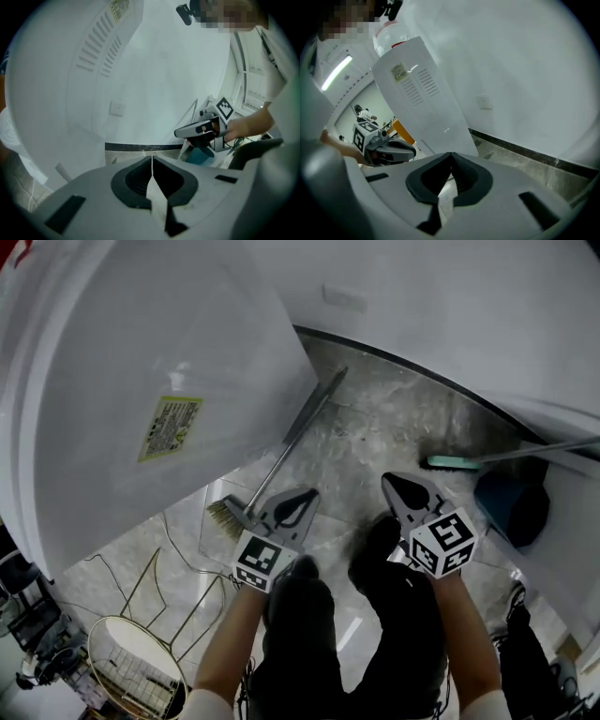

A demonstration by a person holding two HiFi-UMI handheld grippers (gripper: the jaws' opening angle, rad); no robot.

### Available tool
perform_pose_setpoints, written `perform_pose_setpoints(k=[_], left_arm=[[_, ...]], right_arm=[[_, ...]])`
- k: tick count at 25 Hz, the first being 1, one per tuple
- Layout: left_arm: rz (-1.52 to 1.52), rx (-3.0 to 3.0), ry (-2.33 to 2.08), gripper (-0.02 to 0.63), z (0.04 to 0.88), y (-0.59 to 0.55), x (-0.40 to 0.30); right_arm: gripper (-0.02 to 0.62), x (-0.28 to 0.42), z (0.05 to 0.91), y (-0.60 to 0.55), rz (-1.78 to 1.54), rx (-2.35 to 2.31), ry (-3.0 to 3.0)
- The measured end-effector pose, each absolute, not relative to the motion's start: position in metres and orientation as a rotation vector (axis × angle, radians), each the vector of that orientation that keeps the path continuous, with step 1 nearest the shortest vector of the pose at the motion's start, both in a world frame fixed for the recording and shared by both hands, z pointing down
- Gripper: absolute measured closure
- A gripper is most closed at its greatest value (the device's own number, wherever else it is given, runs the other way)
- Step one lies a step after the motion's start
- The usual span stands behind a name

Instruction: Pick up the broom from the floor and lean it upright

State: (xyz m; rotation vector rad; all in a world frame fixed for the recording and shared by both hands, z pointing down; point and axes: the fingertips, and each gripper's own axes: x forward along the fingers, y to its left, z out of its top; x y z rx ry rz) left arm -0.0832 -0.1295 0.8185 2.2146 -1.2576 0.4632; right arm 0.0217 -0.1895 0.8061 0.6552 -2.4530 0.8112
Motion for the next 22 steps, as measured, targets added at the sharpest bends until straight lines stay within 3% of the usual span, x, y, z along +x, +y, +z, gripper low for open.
perform_pose_setpoints(k=[11, 22], left_arm=[[0.543, 2.365, -1.238, 0.595, 0.951, -0.162, -0.103], [0.688, 2.384, -1.291, 0.594, 1.054, -0.152, -0.129]], right_arm=[[0.594, 0.011, 0.887, -0.214, 0.434, 0.377, -2.546], [0.594, -0.008, 0.947, -0.203, 0.359, 0.356, -2.574]])
